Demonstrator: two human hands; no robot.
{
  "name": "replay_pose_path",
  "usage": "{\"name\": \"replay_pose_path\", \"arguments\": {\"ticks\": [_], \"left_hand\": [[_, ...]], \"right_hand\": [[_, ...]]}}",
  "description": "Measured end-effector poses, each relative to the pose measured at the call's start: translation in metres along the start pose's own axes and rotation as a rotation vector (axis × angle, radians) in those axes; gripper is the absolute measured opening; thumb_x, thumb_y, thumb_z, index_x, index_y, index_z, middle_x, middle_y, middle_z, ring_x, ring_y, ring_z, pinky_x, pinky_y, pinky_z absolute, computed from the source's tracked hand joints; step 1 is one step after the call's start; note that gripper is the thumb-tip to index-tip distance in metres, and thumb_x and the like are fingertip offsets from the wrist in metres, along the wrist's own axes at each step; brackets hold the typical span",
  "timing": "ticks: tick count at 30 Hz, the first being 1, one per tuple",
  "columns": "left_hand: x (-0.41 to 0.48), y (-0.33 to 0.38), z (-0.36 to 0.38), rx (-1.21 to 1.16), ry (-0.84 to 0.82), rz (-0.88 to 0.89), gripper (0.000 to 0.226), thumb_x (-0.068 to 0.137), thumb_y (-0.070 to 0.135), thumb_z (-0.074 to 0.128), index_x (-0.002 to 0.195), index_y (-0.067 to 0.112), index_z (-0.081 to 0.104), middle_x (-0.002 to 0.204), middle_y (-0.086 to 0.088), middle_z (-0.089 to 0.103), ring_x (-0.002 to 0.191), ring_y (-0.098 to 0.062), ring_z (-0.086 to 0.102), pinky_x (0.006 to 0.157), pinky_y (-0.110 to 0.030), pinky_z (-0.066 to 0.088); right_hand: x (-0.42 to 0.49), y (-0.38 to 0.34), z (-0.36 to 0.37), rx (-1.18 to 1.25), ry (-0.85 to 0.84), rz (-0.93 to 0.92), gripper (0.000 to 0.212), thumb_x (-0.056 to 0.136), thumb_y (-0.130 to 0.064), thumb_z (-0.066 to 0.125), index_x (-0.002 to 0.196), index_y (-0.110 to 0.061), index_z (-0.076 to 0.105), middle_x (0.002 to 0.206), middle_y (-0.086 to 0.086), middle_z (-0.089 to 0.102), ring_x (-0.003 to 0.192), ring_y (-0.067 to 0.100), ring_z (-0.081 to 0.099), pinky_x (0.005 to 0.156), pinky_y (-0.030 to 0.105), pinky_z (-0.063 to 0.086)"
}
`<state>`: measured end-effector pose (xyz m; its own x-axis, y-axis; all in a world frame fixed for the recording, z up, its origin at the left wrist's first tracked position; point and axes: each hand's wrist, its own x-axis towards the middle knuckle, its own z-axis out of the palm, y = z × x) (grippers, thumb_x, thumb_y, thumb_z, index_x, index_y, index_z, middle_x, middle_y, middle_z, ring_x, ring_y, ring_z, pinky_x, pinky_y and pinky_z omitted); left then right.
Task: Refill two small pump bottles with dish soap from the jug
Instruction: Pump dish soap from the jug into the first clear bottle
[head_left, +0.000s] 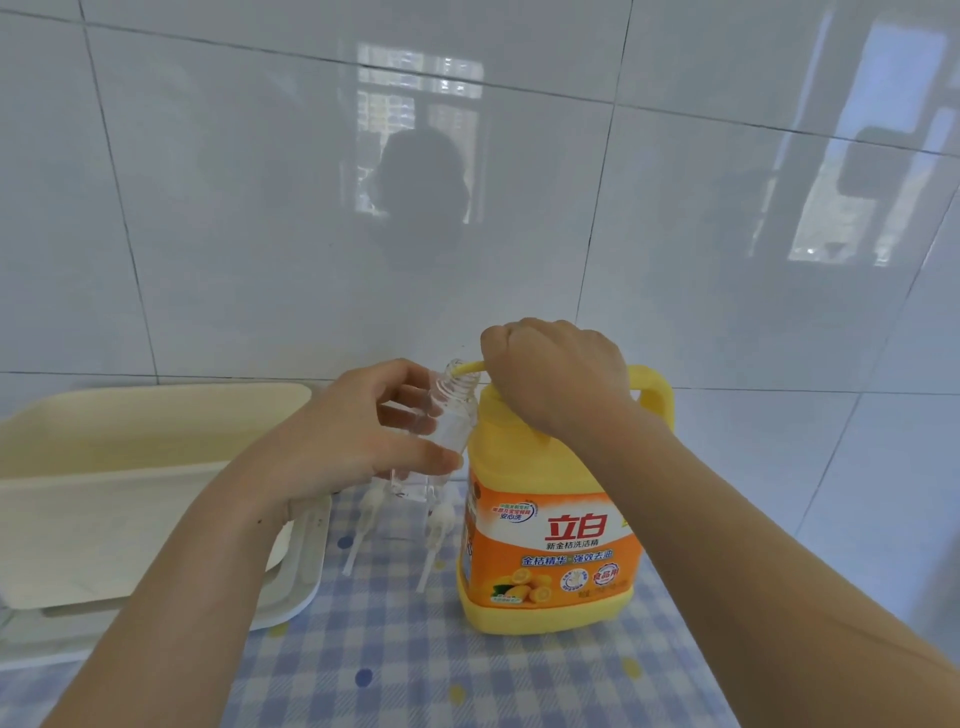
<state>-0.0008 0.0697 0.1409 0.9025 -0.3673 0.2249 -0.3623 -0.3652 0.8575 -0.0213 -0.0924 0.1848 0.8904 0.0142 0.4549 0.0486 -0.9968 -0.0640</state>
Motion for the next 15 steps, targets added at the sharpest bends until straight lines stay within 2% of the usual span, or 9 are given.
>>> {"name": "replay_pose_path", "arguments": {"ticks": [2, 4, 6, 8, 9, 12, 15], "left_hand": [[-0.001, 0.003, 0.001, -0.019, 0.015, 0.008, 0.048, 0.065, 0.019, 0.086, 0.106, 0.030, 0.063, 0.103, 0.007, 0.070, 0.090, -0.004, 0.068, 0.072, -0.034, 0.061], [-0.002, 0.005, 0.003, -0.043, 0.032, 0.009, 0.049, 0.065, 0.021, 0.086, 0.109, 0.029, 0.063, 0.105, 0.007, 0.070, 0.096, -0.009, 0.068, 0.078, -0.039, 0.061], [-0.002, 0.007, 0.006, -0.070, 0.050, 0.011, 0.050, 0.065, 0.023, 0.086, 0.110, 0.028, 0.064, 0.107, 0.006, 0.069, 0.100, -0.013, 0.067, 0.081, -0.044, 0.061], [-0.002, 0.008, 0.007, -0.061, 0.080, 0.024, 0.052, 0.066, 0.025, 0.086, 0.112, 0.029, 0.063, 0.108, 0.007, 0.069, 0.101, -0.011, 0.066, 0.081, -0.043, 0.060], [-0.001, 0.008, 0.007, -0.049, 0.101, 0.033, 0.053, 0.065, 0.026, 0.086, 0.113, 0.028, 0.063, 0.108, 0.008, 0.068, 0.101, -0.009, 0.066, 0.082, -0.040, 0.060], [0.000, 0.005, 0.011, -0.028, 0.166, 0.049, 0.057, 0.064, 0.031, 0.086, 0.115, 0.028, 0.062, 0.107, 0.012, 0.067, 0.100, -0.004, 0.064, 0.086, -0.033, 0.057], [0.002, 0.003, 0.015, -0.038, 0.202, 0.056, 0.055, 0.067, 0.036, 0.084, 0.116, 0.031, 0.060, 0.105, 0.016, 0.066, 0.098, 0.000, 0.064, 0.084, -0.031, 0.057]], "right_hand": [[0.001, 0.004, 0.000, 0.115, 0.045, 0.029, 0.021, 0.093, -0.003, 0.035, 0.088, -0.011, 0.055, 0.089, 0.003, 0.057, 0.081, 0.027, 0.053, 0.070, 0.033, 0.040], [0.002, 0.006, -0.002, 0.175, 0.055, 0.014, 0.031, 0.097, -0.011, 0.032, 0.109, -0.012, 0.061, 0.105, 0.007, 0.064, 0.094, 0.030, 0.058, 0.077, 0.037, 0.045], [0.000, 0.011, -0.003, 0.202, 0.042, 0.005, 0.046, 0.103, -0.034, 0.023, 0.105, -0.014, 0.064, 0.100, 0.005, 0.068, 0.090, 0.027, 0.059, 0.072, 0.035, 0.043], [-0.003, 0.018, -0.004, 0.214, 0.030, 0.030, 0.074, 0.097, -0.061, 0.010, 0.088, -0.014, 0.067, 0.086, 0.002, 0.069, 0.080, 0.023, 0.059, 0.066, 0.034, 0.039], [-0.006, 0.020, -0.004, 0.194, 0.042, 0.044, 0.083, 0.092, -0.068, 0.005, 0.082, -0.014, 0.067, 0.082, 0.002, 0.068, 0.075, 0.021, 0.059, 0.064, 0.033, 0.039], [-0.013, 0.030, 0.000, 0.090, 0.106, 0.073, 0.095, 0.082, -0.071, -0.005, 0.083, -0.017, 0.073, 0.079, 0.002, 0.070, 0.071, 0.019, 0.061, 0.062, 0.031, 0.043], [-0.014, 0.033, 0.004, -0.011, 0.141, 0.078, 0.092, 0.086, -0.066, -0.006, 0.084, -0.019, 0.073, 0.075, 0.002, 0.066, 0.075, 0.020, 0.058, 0.065, 0.033, 0.045]]}}
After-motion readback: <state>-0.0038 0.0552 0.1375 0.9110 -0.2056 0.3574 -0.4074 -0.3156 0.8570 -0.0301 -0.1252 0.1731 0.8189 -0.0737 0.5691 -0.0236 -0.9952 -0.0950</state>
